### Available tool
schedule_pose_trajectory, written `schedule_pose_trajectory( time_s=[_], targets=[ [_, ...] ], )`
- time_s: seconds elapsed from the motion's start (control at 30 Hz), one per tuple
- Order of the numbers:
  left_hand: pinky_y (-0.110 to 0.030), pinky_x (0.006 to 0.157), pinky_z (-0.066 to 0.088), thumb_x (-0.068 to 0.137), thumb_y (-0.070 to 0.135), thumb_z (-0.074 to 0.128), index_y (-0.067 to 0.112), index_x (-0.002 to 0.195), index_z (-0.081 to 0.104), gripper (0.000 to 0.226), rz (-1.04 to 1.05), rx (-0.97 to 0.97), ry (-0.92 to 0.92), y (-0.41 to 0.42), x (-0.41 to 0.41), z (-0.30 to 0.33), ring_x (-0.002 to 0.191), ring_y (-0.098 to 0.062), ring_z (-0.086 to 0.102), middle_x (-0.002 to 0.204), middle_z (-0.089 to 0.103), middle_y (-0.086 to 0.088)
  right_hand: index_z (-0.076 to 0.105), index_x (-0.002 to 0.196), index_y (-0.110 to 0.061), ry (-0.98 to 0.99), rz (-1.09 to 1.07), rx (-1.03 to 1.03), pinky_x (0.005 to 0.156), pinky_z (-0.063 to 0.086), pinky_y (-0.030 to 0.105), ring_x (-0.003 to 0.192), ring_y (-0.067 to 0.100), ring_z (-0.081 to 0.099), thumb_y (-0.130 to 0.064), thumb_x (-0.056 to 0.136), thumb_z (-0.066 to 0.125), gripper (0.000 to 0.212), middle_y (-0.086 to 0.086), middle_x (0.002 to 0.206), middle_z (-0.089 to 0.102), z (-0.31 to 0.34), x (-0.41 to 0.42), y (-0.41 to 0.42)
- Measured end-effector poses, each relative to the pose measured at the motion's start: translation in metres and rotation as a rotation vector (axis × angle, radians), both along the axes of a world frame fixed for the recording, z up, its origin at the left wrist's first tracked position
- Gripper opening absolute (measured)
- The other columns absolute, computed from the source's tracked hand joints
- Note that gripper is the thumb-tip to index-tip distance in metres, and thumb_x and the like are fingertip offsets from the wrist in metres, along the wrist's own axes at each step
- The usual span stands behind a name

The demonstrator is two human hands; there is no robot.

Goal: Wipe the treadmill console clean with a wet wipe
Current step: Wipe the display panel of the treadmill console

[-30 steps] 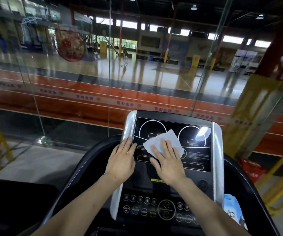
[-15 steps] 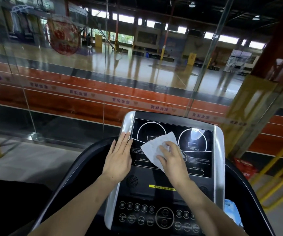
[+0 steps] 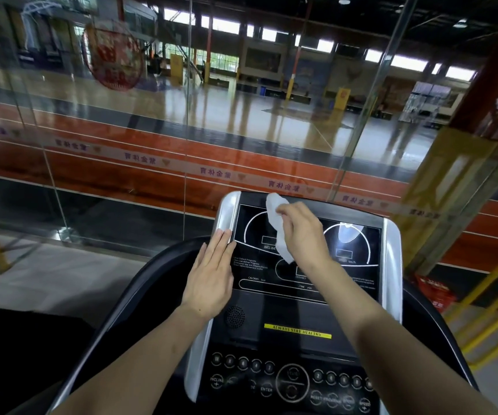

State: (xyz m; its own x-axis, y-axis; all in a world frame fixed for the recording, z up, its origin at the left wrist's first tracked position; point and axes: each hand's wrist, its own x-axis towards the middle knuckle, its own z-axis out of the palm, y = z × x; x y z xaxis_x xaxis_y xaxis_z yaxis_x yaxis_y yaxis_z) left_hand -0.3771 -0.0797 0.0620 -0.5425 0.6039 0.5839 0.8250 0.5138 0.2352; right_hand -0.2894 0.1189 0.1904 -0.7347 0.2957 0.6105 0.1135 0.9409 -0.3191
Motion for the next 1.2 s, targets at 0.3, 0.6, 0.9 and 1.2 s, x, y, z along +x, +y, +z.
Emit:
schedule_pose_trajectory(
  time_s=[0.3, 0.6, 0.9, 1.2],
  targets=[
    [-0.048, 0.130, 0.012, 0.094, 0.006, 0.048, 0.011, 0.162, 0.028, 0.071, -0.031, 0.079, -0.010, -0.005, -0.011, 0.012, 0.161, -0.014, 0.003, 0.175, 0.009, -0.002, 0.052, 0.128, -0.011, -0.387, 0.185, 0.291, 0.075, 0.052, 0.038, 0.096, 0.026, 0.051, -0.006, 0.091, 0.049, 0.038, -0.002, 0.127, 0.036, -0.018, -0.004, 0.011],
    [-0.045, 0.130, 0.008, 0.101, 0.020, 0.027, 0.012, 0.163, 0.022, 0.063, 0.012, 0.072, -0.009, 0.004, -0.016, 0.005, 0.161, -0.014, 0.002, 0.176, 0.005, 0.001, 0.072, 0.102, -0.009, -0.187, 0.110, 0.355, 0.078, 0.055, 0.041, 0.100, 0.032, 0.059, -0.006, 0.083, 0.074, 0.019, 0.008, 0.108, 0.062, -0.024, -0.004, 0.010],
    [-0.045, 0.130, 0.004, 0.096, 0.018, 0.025, 0.013, 0.166, 0.011, 0.072, 0.068, 0.010, -0.011, 0.000, -0.015, 0.004, 0.162, -0.018, -0.003, 0.176, -0.003, -0.002, 0.072, 0.105, -0.004, -0.142, 0.113, 0.315, 0.076, 0.055, 0.043, 0.094, 0.029, 0.056, 0.002, 0.086, 0.067, 0.020, 0.011, 0.098, 0.061, -0.003, -0.055, -0.023],
    [-0.041, 0.130, -0.003, 0.098, 0.014, 0.026, 0.020, 0.167, 0.006, 0.073, 0.005, 0.068, -0.087, -0.005, -0.017, 0.003, 0.162, -0.016, -0.001, 0.176, -0.005, 0.007, 0.067, 0.092, -0.007, -0.105, 0.254, 0.353, 0.067, 0.051, 0.038, 0.086, 0.023, 0.051, -0.016, 0.096, 0.064, 0.010, 0.006, 0.094, 0.058, -0.064, -0.007, -0.049]
  ],
)
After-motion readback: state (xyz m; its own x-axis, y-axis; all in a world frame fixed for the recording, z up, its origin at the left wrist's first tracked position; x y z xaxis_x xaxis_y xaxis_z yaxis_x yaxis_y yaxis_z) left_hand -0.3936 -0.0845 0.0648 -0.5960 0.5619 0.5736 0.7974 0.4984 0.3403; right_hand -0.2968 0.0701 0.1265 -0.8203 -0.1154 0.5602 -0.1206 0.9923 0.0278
